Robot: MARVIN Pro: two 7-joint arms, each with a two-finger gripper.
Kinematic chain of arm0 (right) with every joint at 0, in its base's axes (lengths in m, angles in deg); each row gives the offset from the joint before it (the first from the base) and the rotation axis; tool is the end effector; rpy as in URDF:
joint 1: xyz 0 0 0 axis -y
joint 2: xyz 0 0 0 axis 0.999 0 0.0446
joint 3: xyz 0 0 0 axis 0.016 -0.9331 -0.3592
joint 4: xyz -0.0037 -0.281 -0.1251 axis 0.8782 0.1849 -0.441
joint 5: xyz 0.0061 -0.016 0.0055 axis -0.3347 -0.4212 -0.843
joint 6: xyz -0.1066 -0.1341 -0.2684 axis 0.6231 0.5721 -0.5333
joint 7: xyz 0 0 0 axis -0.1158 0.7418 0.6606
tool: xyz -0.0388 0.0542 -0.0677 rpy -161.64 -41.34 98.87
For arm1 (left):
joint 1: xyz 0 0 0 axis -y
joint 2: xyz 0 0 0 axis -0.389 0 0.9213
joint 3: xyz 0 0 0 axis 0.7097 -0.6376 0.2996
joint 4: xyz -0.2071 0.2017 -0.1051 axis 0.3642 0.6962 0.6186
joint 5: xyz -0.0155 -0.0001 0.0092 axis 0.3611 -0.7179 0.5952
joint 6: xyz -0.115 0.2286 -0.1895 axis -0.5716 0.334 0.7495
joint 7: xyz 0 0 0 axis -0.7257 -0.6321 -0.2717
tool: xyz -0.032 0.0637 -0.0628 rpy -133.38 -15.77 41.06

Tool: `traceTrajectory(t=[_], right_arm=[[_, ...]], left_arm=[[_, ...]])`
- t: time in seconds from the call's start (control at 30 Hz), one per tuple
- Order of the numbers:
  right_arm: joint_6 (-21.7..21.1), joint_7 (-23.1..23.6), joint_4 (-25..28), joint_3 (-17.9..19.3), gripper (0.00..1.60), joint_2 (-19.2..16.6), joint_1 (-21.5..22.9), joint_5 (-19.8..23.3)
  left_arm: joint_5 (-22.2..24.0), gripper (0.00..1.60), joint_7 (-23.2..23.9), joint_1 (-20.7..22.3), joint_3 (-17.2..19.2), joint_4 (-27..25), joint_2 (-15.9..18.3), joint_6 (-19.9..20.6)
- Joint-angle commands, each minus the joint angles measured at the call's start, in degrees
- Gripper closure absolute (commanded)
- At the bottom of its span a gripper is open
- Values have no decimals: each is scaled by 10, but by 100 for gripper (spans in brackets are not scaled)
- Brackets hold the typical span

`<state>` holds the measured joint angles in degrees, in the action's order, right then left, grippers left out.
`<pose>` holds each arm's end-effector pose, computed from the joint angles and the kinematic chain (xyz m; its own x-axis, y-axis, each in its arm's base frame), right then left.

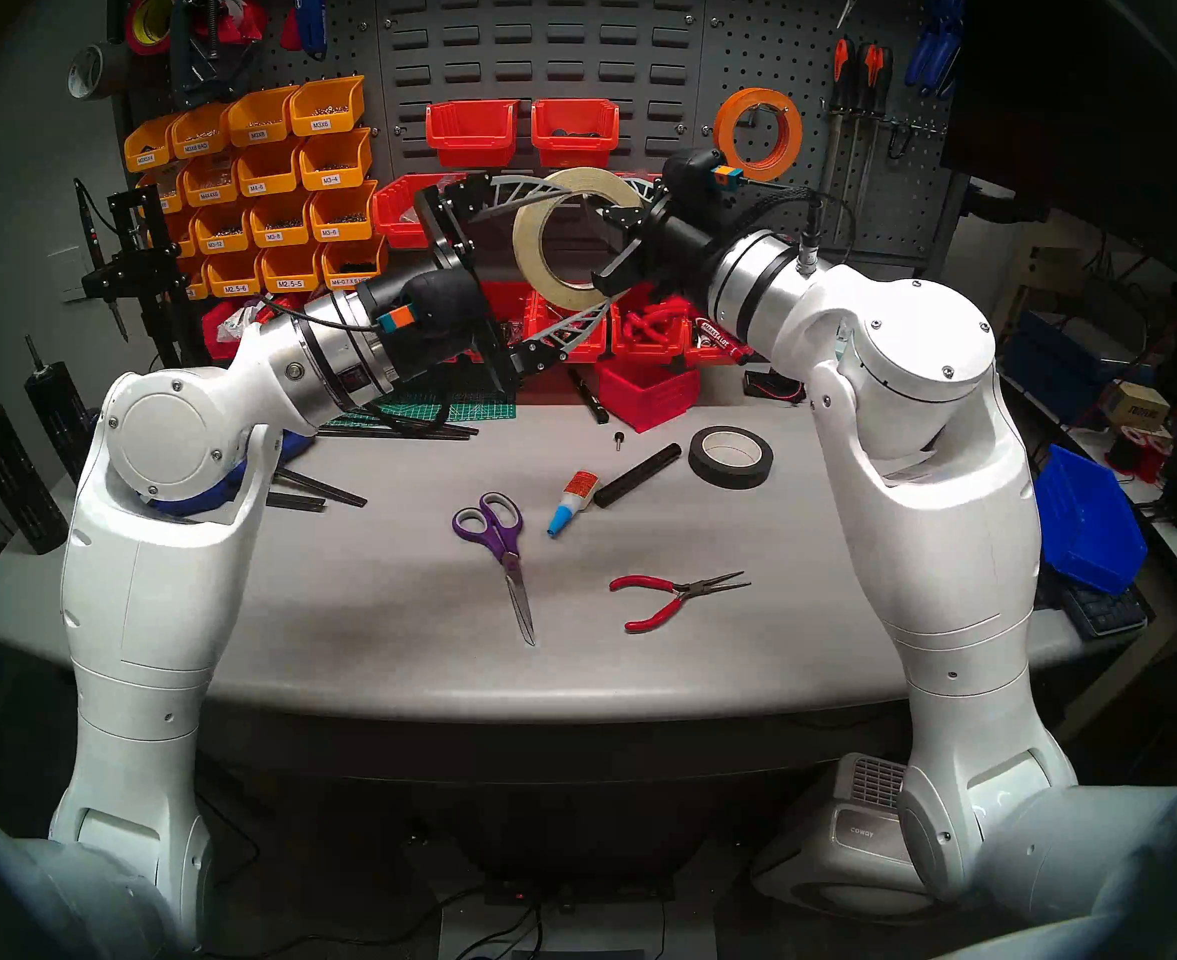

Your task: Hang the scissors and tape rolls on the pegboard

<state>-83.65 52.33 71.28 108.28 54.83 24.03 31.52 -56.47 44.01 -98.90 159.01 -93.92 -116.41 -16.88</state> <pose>0.4231 0.0829 -0.0104 -0.4281 0.1820 0.8852 0.5162 -0.7548 0.4048 0.3646 0.0049 -0.0309 -0.8539 -0.2653 0.4477 -0.3001 -0.4520 -0.8401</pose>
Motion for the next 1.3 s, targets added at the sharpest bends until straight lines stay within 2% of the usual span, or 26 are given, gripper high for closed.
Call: traceTrajectory(t=[0.0, 0.1, 0.13, 0.33, 0.47, 0.53, 0.57, 0.63, 0.7, 0.77, 0.8, 0.83, 0.9, 1.03, 1.07, 1.27], right_arm=[[16, -20, 10, 38, 160, -3, 6, -4], [20, -31, 5, 63, 160, -1, 5, -3], [20, -31, 5, 63, 160, -1, 5, -3], [32, -55, -6, 124, 160, 5, -9, 3], [36, -70, -12, 159, 160, 22, -19, 17], [37, -74, -15, 167, 160, 30, -20, 24], [42, -85, -21, 181, 160, 43, -21, 32], [45, -86, -24, 185, 160, 43, -21, 33], [57, -96, -37, 199, 160, 56, -17, 44], [61, -101, -43, 202, 160, 60, -15, 46], [67, -107, -57, 207, 160, 65, -5, 50], [67, -107, -57, 207, 160, 65, -5, 50], [75, -116, -80, 217, 160, 78, 16, 64], [78, -122, -109, 223, 160, 83, 44, 72], [82, -126, -104, 225, 160, 82, 36, 83], [88, -134, -126, 211, 160, 74, 61, 94]], left_arm=[[100, 0, 9, -40, 54, -55, -5, 47], [139, 0, 6, -63, 79, -64, -15, 67], [139, 0, 6, -63, 79, -64, -15, 67], [202, 0, 3, -124, 154, -83, -32, 98], [231, 0, 14, -165, 194, -85, -48, 115], [230, 0, 19, -158, 196, -78, -54, 119], [242, 0, 24, -185, 216, -86, -62, 124], [244, 0, 30, -187, 221, -85, -66, 125], [263, 0, 43, -220, 241, -96, -84, 134], [265, 0, 53, -220, 247, -97, -94, 138], [272, 0, 66, -232, 258, -104, -109, 142], [272, 0, 66, -232, 258, -104, -109, 142], [283, 0, 70, -263, 273, -115, -116, 139], [291, 0, 77, -278, 284, -119, -121, 138], [292, 0, 78, -279, 287, -120, -123, 138], [297, 0, 85, -284, 297, -121, -129, 137]])
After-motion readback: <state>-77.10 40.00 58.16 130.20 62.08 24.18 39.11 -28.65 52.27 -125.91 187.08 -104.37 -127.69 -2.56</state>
